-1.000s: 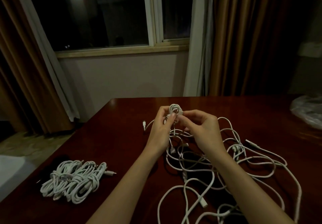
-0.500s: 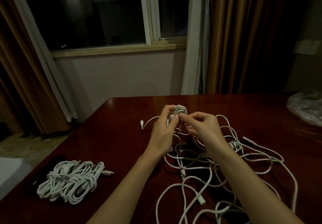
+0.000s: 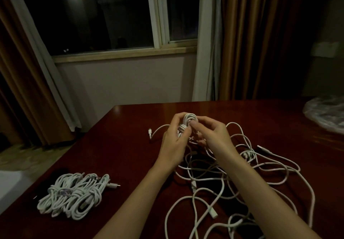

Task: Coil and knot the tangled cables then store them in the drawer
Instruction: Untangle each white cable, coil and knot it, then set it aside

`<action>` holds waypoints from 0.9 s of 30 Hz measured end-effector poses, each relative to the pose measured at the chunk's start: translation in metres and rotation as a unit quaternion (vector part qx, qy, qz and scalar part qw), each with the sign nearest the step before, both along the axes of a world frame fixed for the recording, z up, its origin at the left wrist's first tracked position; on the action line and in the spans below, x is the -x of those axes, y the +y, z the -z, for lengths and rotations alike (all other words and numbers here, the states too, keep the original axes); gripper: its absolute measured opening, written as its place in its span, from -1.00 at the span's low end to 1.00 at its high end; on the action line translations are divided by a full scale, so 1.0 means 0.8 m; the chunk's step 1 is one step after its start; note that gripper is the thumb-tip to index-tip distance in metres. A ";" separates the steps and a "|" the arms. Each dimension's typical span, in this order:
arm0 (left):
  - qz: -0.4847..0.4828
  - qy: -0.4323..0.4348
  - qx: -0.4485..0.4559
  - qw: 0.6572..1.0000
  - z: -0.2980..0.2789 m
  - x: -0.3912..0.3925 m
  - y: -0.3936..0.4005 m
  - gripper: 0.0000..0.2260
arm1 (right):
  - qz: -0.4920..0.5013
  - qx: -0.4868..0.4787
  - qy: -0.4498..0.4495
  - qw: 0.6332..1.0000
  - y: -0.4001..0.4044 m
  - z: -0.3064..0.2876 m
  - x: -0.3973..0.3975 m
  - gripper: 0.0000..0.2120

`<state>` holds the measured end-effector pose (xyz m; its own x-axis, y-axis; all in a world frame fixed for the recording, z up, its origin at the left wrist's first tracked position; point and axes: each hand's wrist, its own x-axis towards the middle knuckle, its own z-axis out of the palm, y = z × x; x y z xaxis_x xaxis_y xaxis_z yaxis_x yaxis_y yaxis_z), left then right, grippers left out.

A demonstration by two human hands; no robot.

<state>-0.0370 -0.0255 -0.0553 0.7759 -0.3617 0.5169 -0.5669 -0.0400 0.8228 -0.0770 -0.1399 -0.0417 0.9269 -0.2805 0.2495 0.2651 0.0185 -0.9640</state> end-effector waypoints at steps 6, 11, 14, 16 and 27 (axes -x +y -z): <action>-0.036 0.010 0.040 0.999 -0.001 -0.006 0.001 -0.81 | 0.024 0.066 -0.051 0.996 0.007 0.003 0.000 -0.82; -0.053 0.048 0.067 0.995 0.000 -0.013 0.001 -0.81 | 0.046 0.141 -0.067 0.987 0.010 0.011 -0.004 -0.78; -0.048 0.084 0.066 0.993 0.001 -0.015 0.000 -0.84 | 0.054 0.141 -0.071 0.986 0.009 0.014 -0.006 -0.81; -0.020 0.103 0.066 0.992 0.000 -0.015 0.002 -0.83 | 0.050 0.132 -0.075 0.987 0.008 0.014 -0.005 -0.81; 0.107 0.188 0.053 0.975 -0.006 -0.024 0.017 -0.69 | 0.119 0.057 -0.081 0.988 -0.013 0.012 -0.009 -0.86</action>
<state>-0.0178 -0.0119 -0.0507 0.8304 -0.4963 0.2531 -0.2095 0.1427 0.9673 -0.0701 -0.1500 -0.0516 0.7838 -0.4469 0.4312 0.3991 -0.1696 -0.9011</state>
